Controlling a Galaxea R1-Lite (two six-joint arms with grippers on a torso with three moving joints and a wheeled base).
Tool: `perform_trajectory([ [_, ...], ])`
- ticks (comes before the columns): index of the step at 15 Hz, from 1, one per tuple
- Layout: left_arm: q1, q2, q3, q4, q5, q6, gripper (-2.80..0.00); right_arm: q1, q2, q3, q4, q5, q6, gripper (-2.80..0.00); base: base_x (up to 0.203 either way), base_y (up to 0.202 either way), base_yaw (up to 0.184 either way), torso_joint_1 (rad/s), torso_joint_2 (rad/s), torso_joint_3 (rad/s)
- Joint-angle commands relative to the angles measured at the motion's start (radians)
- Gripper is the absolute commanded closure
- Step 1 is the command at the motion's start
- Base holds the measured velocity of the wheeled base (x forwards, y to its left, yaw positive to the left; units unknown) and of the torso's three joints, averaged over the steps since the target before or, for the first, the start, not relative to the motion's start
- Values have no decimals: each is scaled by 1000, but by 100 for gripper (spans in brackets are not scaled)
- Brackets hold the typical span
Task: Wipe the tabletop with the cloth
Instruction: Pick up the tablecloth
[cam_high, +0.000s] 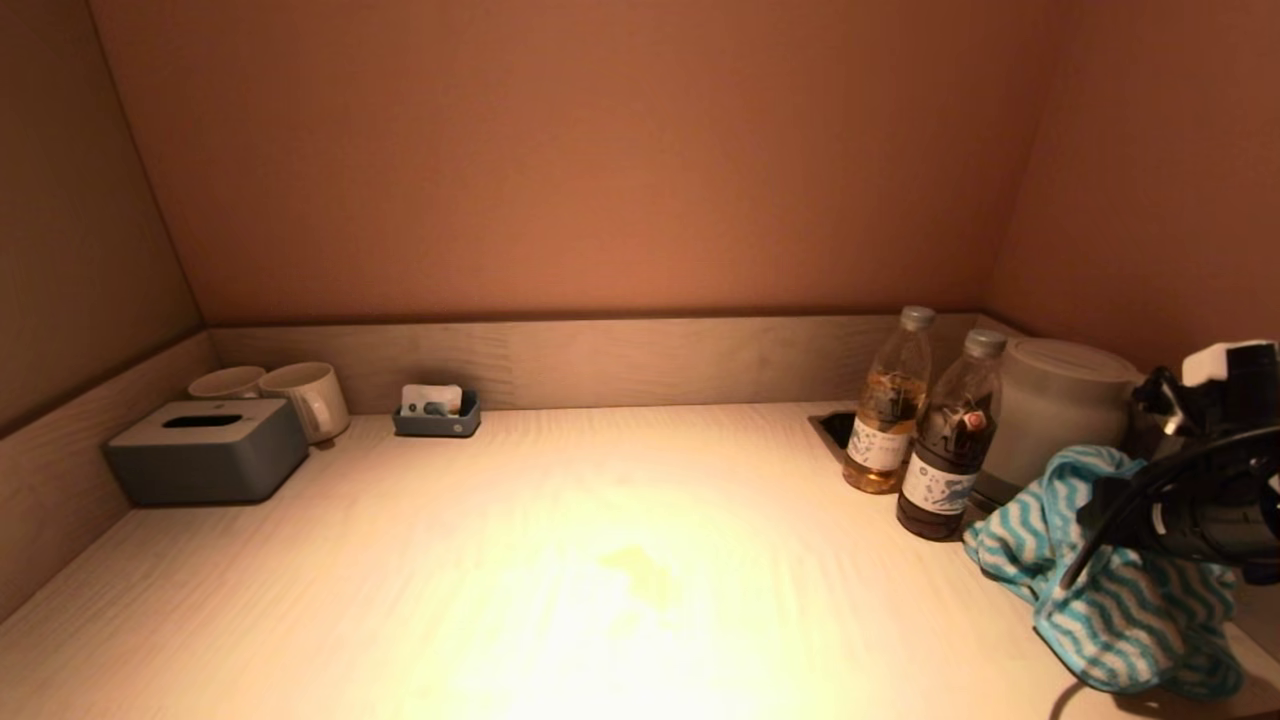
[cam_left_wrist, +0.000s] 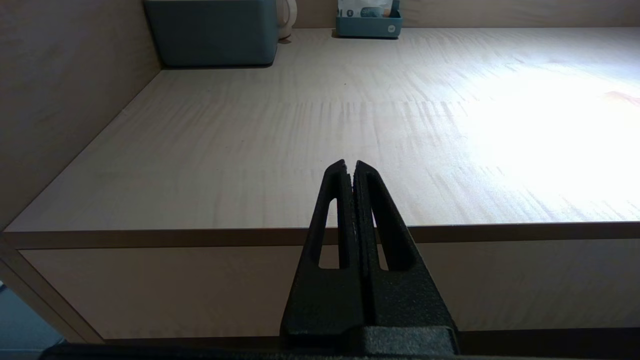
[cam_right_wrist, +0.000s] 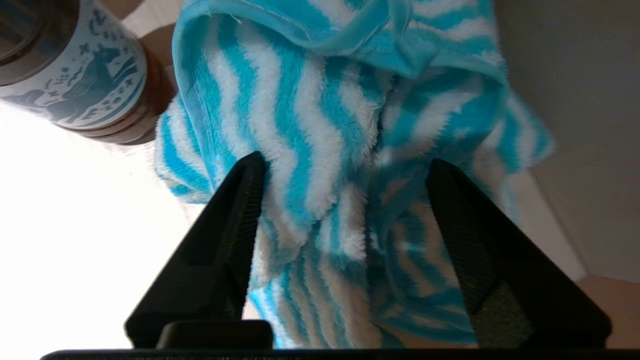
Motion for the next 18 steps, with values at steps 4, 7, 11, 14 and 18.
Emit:
perform_trajectory([
  [4,0,0,0,0,0,-1,0,-1,97,7,-4,89,24,-280,0,0,0,0,0,0],
  [7,0,0,0,0,0,-1,0,-3,139,16,-5,140,39,-280,0,0,0,0,0,0],
  [11,0,0,0,0,0,-1,0,-22,220,0,-7,174,90,-280,0,0,0,0,0,0],
  [14,0,0,0,0,0,-1,0,-39,259,-6,-7,174,93,-280,0,0,0,0,0,0],
  [18,0,0,0,0,0,-1,0,-47,304,6,-4,172,93,0,0,0,0,0,0,0],
])
